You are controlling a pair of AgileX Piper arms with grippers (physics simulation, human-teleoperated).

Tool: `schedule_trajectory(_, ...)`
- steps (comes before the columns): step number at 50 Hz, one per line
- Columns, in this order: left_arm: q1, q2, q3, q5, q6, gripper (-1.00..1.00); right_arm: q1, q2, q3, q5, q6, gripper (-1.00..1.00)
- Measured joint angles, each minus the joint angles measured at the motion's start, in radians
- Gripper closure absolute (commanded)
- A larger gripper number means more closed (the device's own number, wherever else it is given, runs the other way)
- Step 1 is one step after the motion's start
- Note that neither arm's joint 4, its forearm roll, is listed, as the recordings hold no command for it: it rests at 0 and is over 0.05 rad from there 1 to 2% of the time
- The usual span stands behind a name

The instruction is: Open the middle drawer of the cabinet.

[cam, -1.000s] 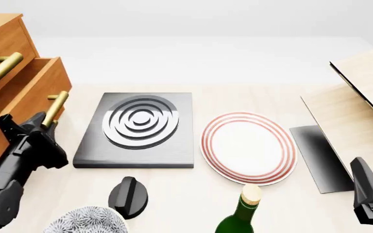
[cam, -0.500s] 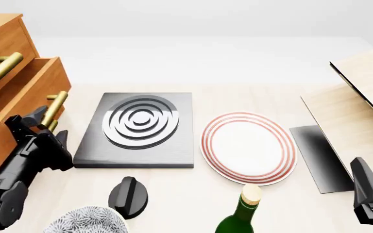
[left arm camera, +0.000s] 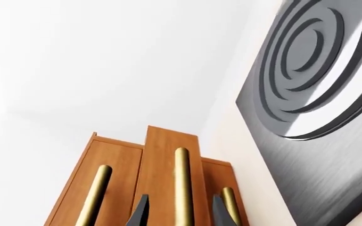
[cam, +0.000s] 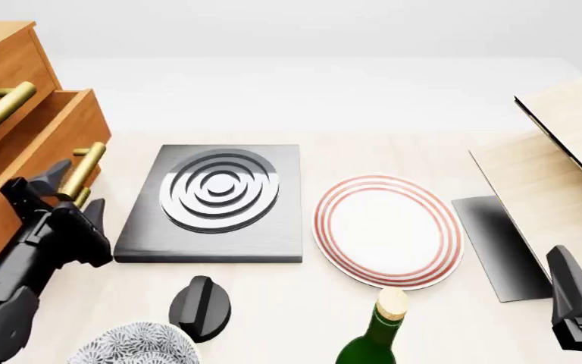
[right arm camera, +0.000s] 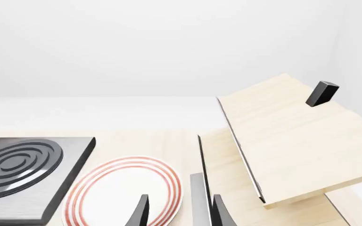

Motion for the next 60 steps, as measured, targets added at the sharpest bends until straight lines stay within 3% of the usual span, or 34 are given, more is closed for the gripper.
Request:
schedule_trajectory(30,-0.037,-0.163,0.069,0.017,-0.040,-1.00,0.000,0.000,0.000,0.000,0.000,-1.00)
schedule_trajectory(60,-0.075,-0.662,0.049,0.389,-0.131,-1.00,0.000,0.000,0.000,0.000,0.000,-1.00)
